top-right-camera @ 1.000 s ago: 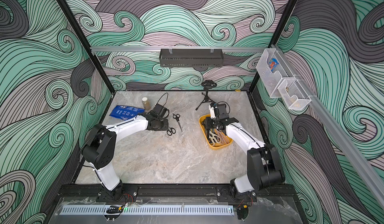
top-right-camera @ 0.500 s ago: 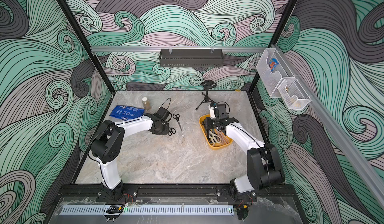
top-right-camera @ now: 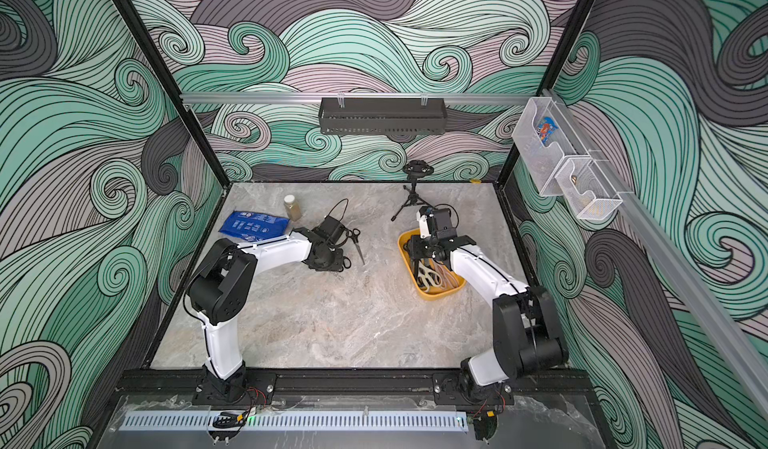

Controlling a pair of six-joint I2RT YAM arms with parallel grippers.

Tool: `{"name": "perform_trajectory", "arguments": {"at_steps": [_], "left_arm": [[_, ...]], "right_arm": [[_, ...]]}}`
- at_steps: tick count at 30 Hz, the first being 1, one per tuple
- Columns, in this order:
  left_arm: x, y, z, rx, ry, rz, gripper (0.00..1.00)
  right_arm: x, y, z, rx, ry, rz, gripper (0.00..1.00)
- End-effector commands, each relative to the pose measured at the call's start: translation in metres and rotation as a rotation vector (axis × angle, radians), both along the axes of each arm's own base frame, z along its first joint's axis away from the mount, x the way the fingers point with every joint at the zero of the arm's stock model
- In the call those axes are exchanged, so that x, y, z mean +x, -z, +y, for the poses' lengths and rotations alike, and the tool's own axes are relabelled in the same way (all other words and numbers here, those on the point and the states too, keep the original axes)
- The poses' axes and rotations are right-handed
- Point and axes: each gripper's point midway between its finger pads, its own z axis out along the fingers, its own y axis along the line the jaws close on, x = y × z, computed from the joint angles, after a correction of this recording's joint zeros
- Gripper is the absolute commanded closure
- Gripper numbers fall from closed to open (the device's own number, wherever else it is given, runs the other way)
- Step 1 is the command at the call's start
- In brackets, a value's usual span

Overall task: Put the scissors into the storage box
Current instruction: Pick up the scissors from the center of the board.

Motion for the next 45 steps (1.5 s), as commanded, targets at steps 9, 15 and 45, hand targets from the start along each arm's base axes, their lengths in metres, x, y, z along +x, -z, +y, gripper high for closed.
{"name": "perform_trajectory", "arguments": {"at_steps": [9, 15, 45], "left_arm": [[-0.012, 0.021, 0.013, 0.138, 0.071, 0.116, 0.73], [-0.022, 0.035, 0.014, 0.14, 0.089, 0.172, 0.78], [0.001, -0.053, -0.021, -0.139, 0.117, -0.058, 1.0]], "right_arm": [[-0.001, 0.004, 0.002, -0.009, -0.02, -0.002, 0.59], [-0.001, 0.005, 0.002, -0.011, -0.018, 0.0, 0.59], [-0.019, -0.056, 0.097, 0.364, -0.248, -0.113, 0.61]]}}
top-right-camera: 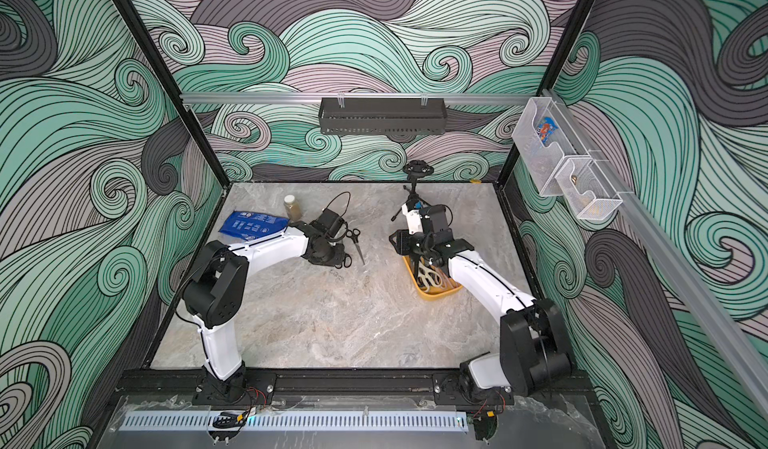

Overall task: Put the scissors into the storage box
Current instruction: Pick up the scissors from the center of the board.

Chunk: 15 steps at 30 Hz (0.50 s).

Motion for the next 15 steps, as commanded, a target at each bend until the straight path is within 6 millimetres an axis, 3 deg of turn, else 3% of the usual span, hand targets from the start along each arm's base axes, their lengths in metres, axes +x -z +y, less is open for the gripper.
{"name": "perform_trajectory", "arguments": {"at_steps": [1, 8, 15], "left_arm": [[-0.004, -0.016, -0.011, -0.11, 0.009, -0.022, 1.0], [-0.011, -0.023, -0.021, -0.242, -0.001, -0.038, 1.0], [-0.015, -0.035, -0.025, -0.304, -0.004, -0.06, 1.0]], "right_arm": [[-0.011, 0.0, 0.029, 0.106, -0.094, 0.019, 0.61], [-0.025, 0.023, 0.056, 0.246, -0.178, 0.118, 0.61], [-0.022, 0.039, 0.077, 0.315, -0.217, 0.17, 0.58]]}}
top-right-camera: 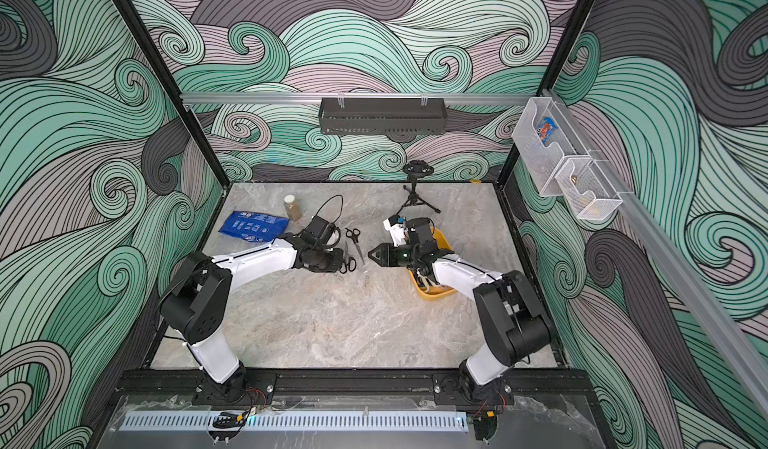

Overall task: Put the scissors into the storage box
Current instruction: Pick up the scissors from the center of the board.

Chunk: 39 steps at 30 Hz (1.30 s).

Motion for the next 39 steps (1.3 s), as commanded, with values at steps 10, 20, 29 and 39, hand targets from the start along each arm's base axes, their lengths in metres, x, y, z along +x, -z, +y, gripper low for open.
{"name": "perform_trajectory", "arguments": {"at_steps": [10, 20, 29, 39], "left_arm": [[0.01, -0.032, -0.008, -0.109, -0.037, -0.073, 1.0], [0.009, -0.041, -0.009, -0.137, -0.044, -0.082, 1.0], [0.007, -0.048, -0.01, -0.155, -0.044, -0.094, 1.0], [0.004, -0.046, -0.014, -0.163, -0.017, -0.068, 0.58]], "right_arm": [[-0.003, -0.001, 0.038, 0.102, -0.094, 0.027, 0.58], [0.005, -0.001, 0.048, 0.132, -0.092, 0.037, 0.66], [0.009, -0.003, 0.052, 0.142, -0.092, 0.037, 0.81], [0.01, -0.006, 0.052, 0.148, -0.09, 0.034, 0.95]]}}
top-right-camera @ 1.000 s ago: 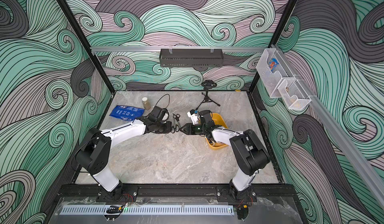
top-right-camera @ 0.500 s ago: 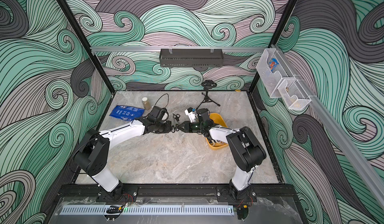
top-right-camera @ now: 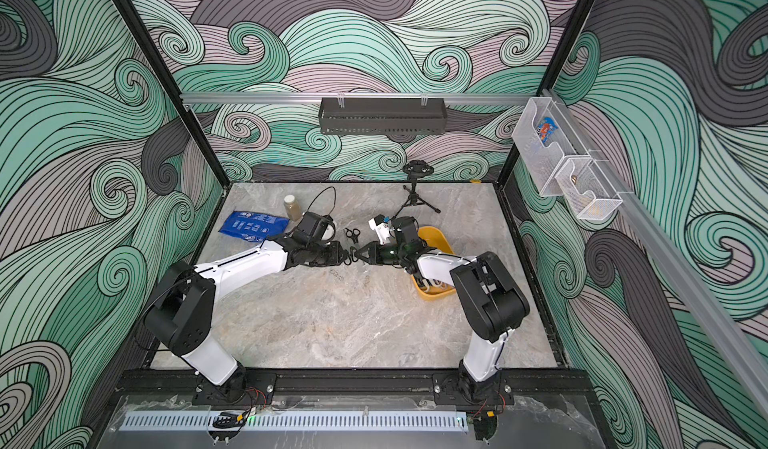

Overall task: Put the scissors into the storage box
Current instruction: Pick up the scissors from the center of the board, then place the scissors in the storage box.

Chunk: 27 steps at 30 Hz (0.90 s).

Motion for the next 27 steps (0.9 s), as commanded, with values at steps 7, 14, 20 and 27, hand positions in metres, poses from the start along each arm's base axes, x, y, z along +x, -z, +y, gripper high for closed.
{"name": "perform_trajectory", "arguments": {"at_steps": [7, 14, 20, 27], "left_arm": [[-0.003, -0.018, 0.003, -0.049, -0.002, -0.017, 0.43], [0.01, -0.027, 0.044, -0.074, -0.102, -0.037, 0.43], [0.027, -0.025, 0.072, -0.113, -0.182, -0.019, 0.44], [0.036, -0.022, 0.073, -0.135, -0.192, -0.017, 0.45]], "right_arm": [[0.008, -0.011, 0.0, 0.01, 0.013, -0.037, 0.95], [0.027, -0.022, -0.053, -0.034, 0.137, -0.063, 0.95], [0.03, -0.03, -0.128, -0.134, 0.284, -0.055, 0.95], [0.008, -0.012, -0.206, -0.337, 0.429, 0.008, 0.95]]}}
